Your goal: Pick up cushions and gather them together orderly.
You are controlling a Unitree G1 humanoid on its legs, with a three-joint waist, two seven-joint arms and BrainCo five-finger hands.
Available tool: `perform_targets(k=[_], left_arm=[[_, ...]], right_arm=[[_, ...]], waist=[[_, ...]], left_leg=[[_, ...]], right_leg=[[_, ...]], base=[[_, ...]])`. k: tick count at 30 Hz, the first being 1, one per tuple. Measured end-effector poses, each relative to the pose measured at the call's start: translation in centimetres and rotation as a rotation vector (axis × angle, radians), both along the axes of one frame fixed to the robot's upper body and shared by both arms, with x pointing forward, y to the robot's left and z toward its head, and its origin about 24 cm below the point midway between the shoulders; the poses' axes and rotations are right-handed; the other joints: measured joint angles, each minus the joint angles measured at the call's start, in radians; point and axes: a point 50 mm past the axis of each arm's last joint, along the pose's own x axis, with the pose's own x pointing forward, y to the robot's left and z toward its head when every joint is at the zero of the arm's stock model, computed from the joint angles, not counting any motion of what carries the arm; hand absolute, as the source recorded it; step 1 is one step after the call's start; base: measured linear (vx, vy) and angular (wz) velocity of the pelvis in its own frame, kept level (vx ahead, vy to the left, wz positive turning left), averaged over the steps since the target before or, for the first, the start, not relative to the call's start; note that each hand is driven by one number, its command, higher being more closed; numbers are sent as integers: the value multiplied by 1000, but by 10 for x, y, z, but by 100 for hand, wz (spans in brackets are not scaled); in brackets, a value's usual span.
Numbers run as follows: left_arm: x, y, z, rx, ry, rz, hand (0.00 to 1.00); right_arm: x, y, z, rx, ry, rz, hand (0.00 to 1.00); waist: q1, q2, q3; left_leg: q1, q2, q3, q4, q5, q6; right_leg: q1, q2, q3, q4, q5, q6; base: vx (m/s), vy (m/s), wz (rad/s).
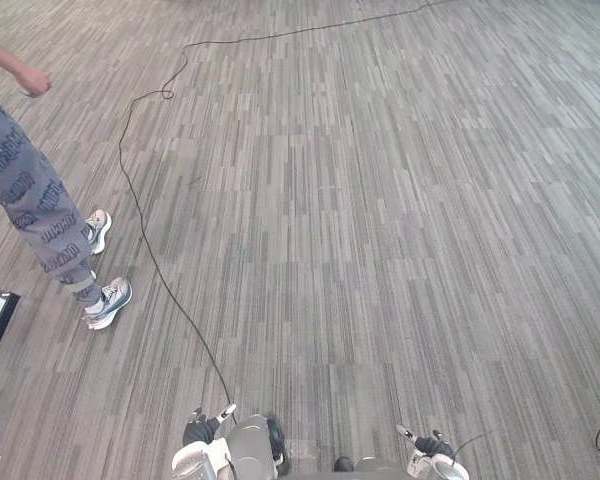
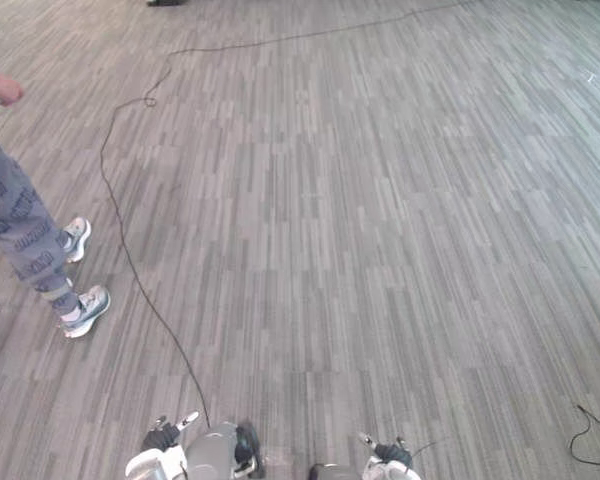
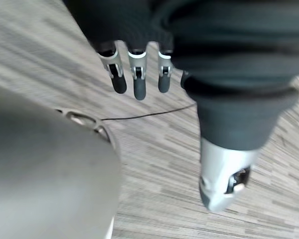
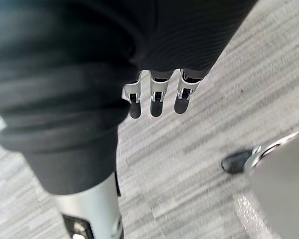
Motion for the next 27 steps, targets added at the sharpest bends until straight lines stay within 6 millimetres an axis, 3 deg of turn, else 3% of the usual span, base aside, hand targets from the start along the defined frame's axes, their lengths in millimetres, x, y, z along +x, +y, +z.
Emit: perform_targets(k=[2,3,4,6,7,9,10,11,13,14,15,16,17,18,19,20,21,22,23,24,25,27], left_arm=[[2,3,1,10,-5,-12,0],[3,4,2,13,-11,-4,0],[2,5,2,17,-8,-7,0],[-2,7,-1,40,34,-61,0],[-1,7,-1,42,38,-72,0],[-4,3,-5,41,79,-102,0],[-3,2,-6,37,81,-102,0],[-5,-2,-7,26,88,-102,0],[-1,-3,-7,30,97,-130,0],[1,-4,-7,29,95,-136,0],[7,-7,-6,29,84,-159,0],[9,-8,-6,31,81,-165,0],[11,-9,-5,39,77,-190,0],[9,-9,-6,43,88,-197,0],[7,-23,-10,8,103,-206,0],[6,-24,-10,6,103,-206,0],[8,-27,-9,-5,94,-194,0],[10,-28,-8,-13,80,-169,0],[11,-28,-7,-13,74,-162,0],[13,-27,-5,-17,54,-139,0],[19,-24,-2,-8,24,-130,0],[23,-23,1,-3,2,-130,0]], right_arm=[[-3,6,-3,17,21,11,0],[-4,10,-3,20,23,22,0],[-5,11,-3,20,27,25,0],[-4,11,-3,21,24,34,0],[-4,12,-3,21,22,35,0],[1,6,0,-6,1,57,0],[1,5,1,-12,-3,60,0],[7,1,4,-31,-31,71,0],[25,1,11,-44,-86,106,0],[28,0,12,-45,-95,110,0],[31,-2,13,-51,-104,118,0],[31,-3,13,-54,-103,119,0],[29,-5,12,-61,-89,129,0],[22,-8,9,-66,-56,138,0],[25,-20,11,-100,-47,154,0],[25,-20,11,-101,-46,155,0],[25,-23,13,-104,-52,135,0],[26,-24,13,-105,-56,123,0],[25,-24,13,-106,-54,123,0],[24,-25,13,-110,-51,118,0],[22,-20,11,-100,-44,124,0],[19,-15,10,-89,-43,125,0]], waist=[[-2,-20,-18],[1,-30,-17],[2,-35,-20],[-9,-45,-23],[-12,-45,-23],[-22,-24,-9],[-24,-20,-7],[-25,-2,4],[-60,-8,29],[-64,-8,31],[-74,-4,33],[-77,-3,34],[-83,-13,40],[-93,-22,46],[-92,37,46],[-92,40,47],[-95,58,55],[-98,69,61],[-97,73,63],[-94,85,75],[-80,78,78],[-67,63,78]], left_leg=[[-20,-26,15,52,-59,58],[-13,-24,27,103,-104,77],[-3,-27,30,109,-117,83],[120,-51,27,79,-179,104],[144,-56,24,64,-184,105],[324,-69,12,-41,-196,119],[356,-68,12,-63,-199,120],[450,-60,12,-131,-216,109],[557,-55,12,-185,-219,104],[568,-51,10,-187,-219,104],[596,-37,-4,-201,-219,104],[606,-35,-16,-207,-219,104],[630,-40,-50,-224,-219,103],[685,-46,-102,-238,-227,78],[697,11,-133,-208,-196,7],[695,14,-136,-203,-192,1],[661,38,-157,-94,-147,-67],[577,69,-168,124,-79,-100],[539,84,-177,214,-36,-116],[438,136,-193,477,-32,-143],[320,193,-161,702,-119,-114],[260,204,-132,728,-157,-86]], right_leg=[[-7,-41,8,8,15,35],[-28,-60,27,86,31,64],[-39,-65,31,125,35,70],[-171,-92,45,545,102,109],[-197,-94,47,619,109,120],[-343,-81,27,942,80,91],[-370,-77,13,971,69,76],[-456,-64,-46,1012,33,34],[-574,-60,-160,881,-16,-19],[-601,-51,-172,824,-14,-21],[-646,-17,-182,620,42,-25],[-651,-7,-180,543,73,-23],[-644,6,-167,388,152,-22],[-622,22,-127,289,340,-69],[-629,54,-138,385,262,-107],[-629,55,-138,391,256,-108],[-615,58,-158,430,200,-127],[-573,73,-158,431,152,-131],[-551,81,-158,420,140,-130],[-469,109,-154,385,119,-140],[-335,134,-150,324,92,-155],[-258,136,-141,277,72,-149]], base=[[621,294,-22],[591,262,-10],[572,286,-13],[559,261,-4],[538,205,9],[549,135,-3],[579,94,-26],[596,62,-17],[558,-20,12],[514,-98,42],[432,-108,41],[460,-134,64],[501,-169,75],[762,-256,68],[757,-261,39],[737,-269,7],[596,-246,-2],[593,-231,-4],[589,-180,-11],[685,-139,-18],[675,-116,-16],[434,-59,-10]])
